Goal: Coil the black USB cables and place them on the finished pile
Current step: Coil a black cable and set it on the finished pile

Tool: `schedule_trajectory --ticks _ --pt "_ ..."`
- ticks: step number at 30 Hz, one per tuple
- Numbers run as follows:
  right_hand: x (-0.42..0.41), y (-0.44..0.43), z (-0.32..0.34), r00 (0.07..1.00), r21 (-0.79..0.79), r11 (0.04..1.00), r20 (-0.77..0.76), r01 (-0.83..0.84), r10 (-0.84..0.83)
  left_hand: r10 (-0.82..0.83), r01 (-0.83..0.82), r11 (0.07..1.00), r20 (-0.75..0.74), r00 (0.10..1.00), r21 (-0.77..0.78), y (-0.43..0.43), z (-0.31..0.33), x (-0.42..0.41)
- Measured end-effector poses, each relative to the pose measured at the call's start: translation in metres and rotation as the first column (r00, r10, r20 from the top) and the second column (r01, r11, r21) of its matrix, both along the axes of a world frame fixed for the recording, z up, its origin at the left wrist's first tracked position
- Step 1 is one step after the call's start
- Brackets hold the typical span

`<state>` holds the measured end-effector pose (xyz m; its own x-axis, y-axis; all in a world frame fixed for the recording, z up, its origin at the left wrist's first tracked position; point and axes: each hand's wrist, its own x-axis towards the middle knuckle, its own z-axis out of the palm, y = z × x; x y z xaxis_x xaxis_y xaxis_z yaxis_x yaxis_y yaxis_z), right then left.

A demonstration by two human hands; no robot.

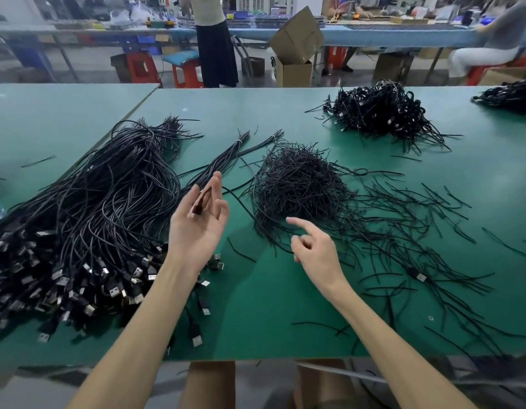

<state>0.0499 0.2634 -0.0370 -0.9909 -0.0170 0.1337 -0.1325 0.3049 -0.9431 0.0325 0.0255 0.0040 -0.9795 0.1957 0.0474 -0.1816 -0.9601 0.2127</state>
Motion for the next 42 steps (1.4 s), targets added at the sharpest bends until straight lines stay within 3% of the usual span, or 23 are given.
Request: schedule_trajectory --ticks 3,5,7,9,12,15,18,23,26,29,34,37,39,40,42 --pt "-0.002 -0.002 -0.001 1.0 0.083 0.997 0.002 0.007 -0.007 0.013 -0.013 1.0 -0.019 1.0 -0.009 -0.001 0.002 -0.001" --pt "-0.004 -0.002 0.0 1.0 0.104 0.994 0.009 0.009 -0.01 0.049 -0.05 0.977 -0.009 0.999 -0.205 0.002 0.007 -0.005" --pt "-0.004 -0.001 0.0 1.0 0.108 0.994 0.015 0.003 -0.005 0.136 -0.12 0.883 0.004 0.991 -0.453 0.007 0.013 -0.007" --pt "-0.004 -0.001 0.0 1.0 0.114 0.993 0.019 -0.004 0.002 0.188 -0.167 0.799 -0.023 0.982 -0.577 0.009 0.018 -0.007" --pt "-0.003 -0.003 0.003 1.0 0.118 0.993 0.007 0.0 -0.001 0.159 -0.204 0.816 -0.129 0.979 -0.541 0.009 0.028 -0.002" --pt "-0.004 -0.003 0.005 0.999 0.146 0.989 -0.03 0.028 -0.024 0.037 -0.131 0.869 -0.201 0.979 -0.478 0.011 0.037 0.001" --pt "-0.004 -0.002 0.002 0.998 0.154 0.987 -0.06 0.039 -0.03 -0.073 -0.064 0.825 -0.219 0.973 -0.562 0.022 0.036 0.004" --pt "0.003 -0.007 0.002 0.995 0.132 0.991 -0.085 -0.034 0.045 -0.123 -0.083 0.728 -0.249 0.961 -0.681 0.042 0.029 0.009" --pt "0.005 -0.01 0.003 0.977 0.295 0.955 -0.187 -0.042 0.1 -0.121 -0.082 0.698 -0.23 0.966 -0.711 0.051 0.029 0.011" --pt "0.013 -0.011 0.001 0.937 0.544 0.839 -0.303 0.021 0.173 -0.088 -0.142 0.641 -0.256 0.963 -0.755 0.052 0.031 0.014" --pt "0.022 -0.014 0.016 0.913 0.516 0.854 -0.309 -0.074 0.265 -0.056 -0.222 0.674 -0.348 0.936 -0.704 0.053 0.048 0.022" --pt "0.027 -0.015 0.019 0.895 0.511 0.838 -0.261 -0.191 0.363 -0.166 -0.161 0.696 -0.375 0.912 -0.7 0.05 0.05 0.035" --pt "0.028 -0.008 0.025 0.911 0.502 0.836 -0.201 -0.221 0.361 -0.351 -0.078 0.594 -0.345 0.871 -0.801 0.043 0.05 0.042" --pt "0.026 -0.003 0.03 0.917 0.581 0.792 -0.185 -0.187 0.352 -0.46 -0.077 0.454 -0.308 0.833 -0.888 0.041 0.05 0.045" --pt "0.021 0.01 0.04 0.941 0.742 0.663 -0.149 -0.098 0.305 -0.646 -0.199 0.05 -0.183 0.741 -0.979 0.044 0.044 0.05"
